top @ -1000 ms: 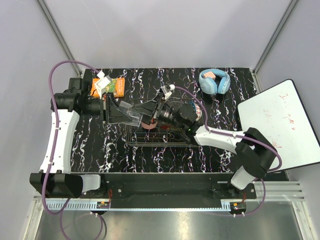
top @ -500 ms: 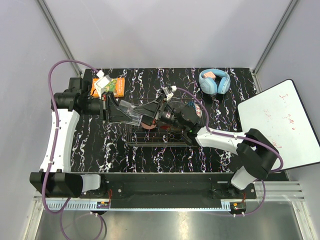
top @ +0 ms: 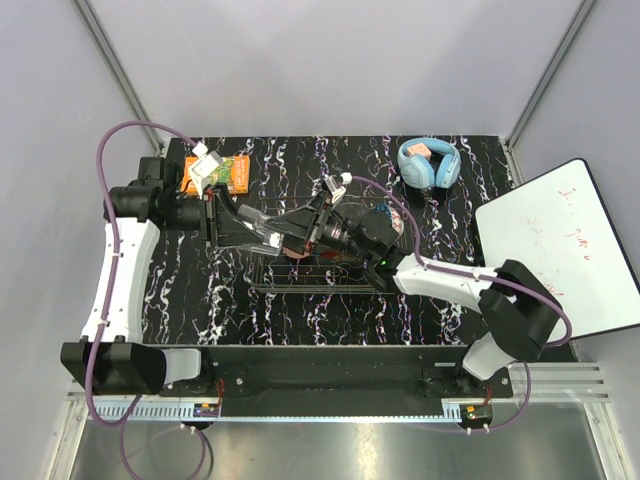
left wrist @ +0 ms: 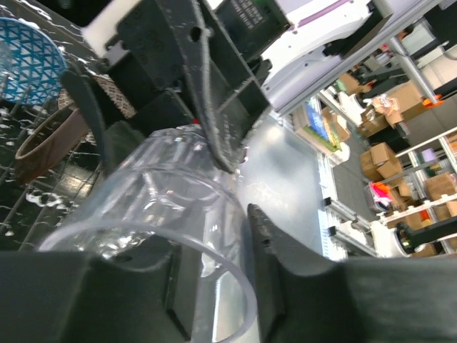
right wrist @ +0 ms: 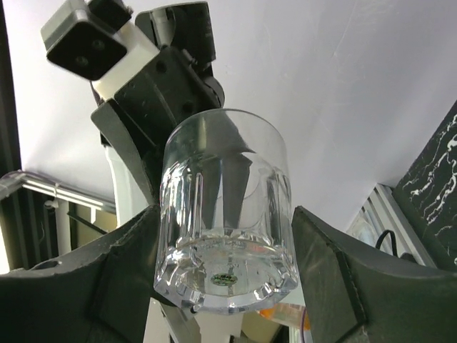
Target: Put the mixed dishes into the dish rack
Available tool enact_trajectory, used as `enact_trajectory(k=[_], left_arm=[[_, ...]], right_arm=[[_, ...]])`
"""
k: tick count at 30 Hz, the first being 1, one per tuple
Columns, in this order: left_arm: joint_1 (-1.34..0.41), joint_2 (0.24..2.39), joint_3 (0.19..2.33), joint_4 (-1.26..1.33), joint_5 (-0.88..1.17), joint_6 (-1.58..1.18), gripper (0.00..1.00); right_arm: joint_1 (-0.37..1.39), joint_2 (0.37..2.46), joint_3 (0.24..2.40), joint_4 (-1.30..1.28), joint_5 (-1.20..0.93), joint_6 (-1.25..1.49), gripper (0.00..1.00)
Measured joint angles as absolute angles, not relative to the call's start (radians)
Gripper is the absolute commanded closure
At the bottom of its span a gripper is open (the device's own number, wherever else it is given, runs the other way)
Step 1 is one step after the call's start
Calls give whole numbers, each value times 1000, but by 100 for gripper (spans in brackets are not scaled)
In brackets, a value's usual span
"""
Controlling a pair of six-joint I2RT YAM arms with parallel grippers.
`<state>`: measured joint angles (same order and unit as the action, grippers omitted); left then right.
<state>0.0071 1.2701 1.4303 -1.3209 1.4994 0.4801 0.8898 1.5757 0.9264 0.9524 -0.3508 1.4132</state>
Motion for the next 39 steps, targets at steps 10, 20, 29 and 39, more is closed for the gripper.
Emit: enact_trajectory(k=[10, 20, 29, 39], left_arm=[[181, 1265, 1495, -1282, 1487, 434, 23], [435, 1005, 1190, -406, 1493, -301, 1], [522, 1085, 1036, -142, 1491, -531, 1], [513, 1080, 1039, -484, 1319, -262, 1]], right_arm=[[886, 1444, 1023, 519, -375, 1186, 100], [884, 1480, 1446, -253, -247, 742, 100], [887, 1749, 1711, -698, -115, 503, 100], [925, 1894, 1838, -874, 10, 382, 100]])
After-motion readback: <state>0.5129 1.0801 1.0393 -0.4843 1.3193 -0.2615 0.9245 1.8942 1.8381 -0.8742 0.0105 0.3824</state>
